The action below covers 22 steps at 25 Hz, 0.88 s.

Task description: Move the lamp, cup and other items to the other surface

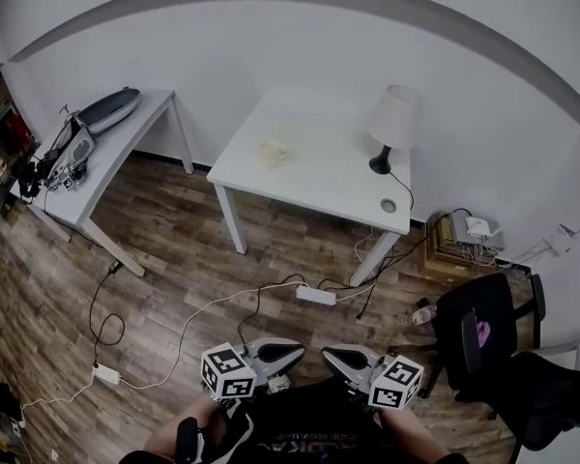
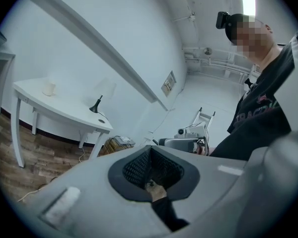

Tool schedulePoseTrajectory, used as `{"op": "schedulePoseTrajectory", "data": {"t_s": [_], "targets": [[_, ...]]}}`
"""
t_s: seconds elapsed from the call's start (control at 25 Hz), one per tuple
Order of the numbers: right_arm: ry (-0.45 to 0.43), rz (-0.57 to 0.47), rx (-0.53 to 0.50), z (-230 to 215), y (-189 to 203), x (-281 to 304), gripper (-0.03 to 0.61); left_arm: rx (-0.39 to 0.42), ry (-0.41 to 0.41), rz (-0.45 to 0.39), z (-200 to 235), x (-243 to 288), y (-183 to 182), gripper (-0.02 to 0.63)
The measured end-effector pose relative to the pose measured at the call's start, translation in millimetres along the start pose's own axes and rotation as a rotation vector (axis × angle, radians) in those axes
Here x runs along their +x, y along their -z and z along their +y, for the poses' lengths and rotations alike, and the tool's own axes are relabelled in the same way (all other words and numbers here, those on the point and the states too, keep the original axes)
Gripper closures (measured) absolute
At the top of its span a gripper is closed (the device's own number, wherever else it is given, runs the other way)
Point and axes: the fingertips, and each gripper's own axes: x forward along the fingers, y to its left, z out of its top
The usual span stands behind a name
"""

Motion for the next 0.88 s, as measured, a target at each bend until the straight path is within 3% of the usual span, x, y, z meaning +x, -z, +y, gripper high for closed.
{"op": "schedulePoseTrajectory", "data": {"t_s": [0.16, 0.56, 0.88], "targets": [[0.007, -0.023, 0.029, -3, -5, 12, 0.571, -0.04, 0.004, -0.043, 3, -9, -10, 0.621], [0.017, 0.021, 0.048, -8, -10, 27, 0.56, -0.084, -0.062, -0.048, 17, -26, 5, 0.621], [-0.051, 0.091, 0.013, -12, -26, 68, 0.54, -0.164, -0.137, -0.136, 39, -52, 2, 0.621]]}}
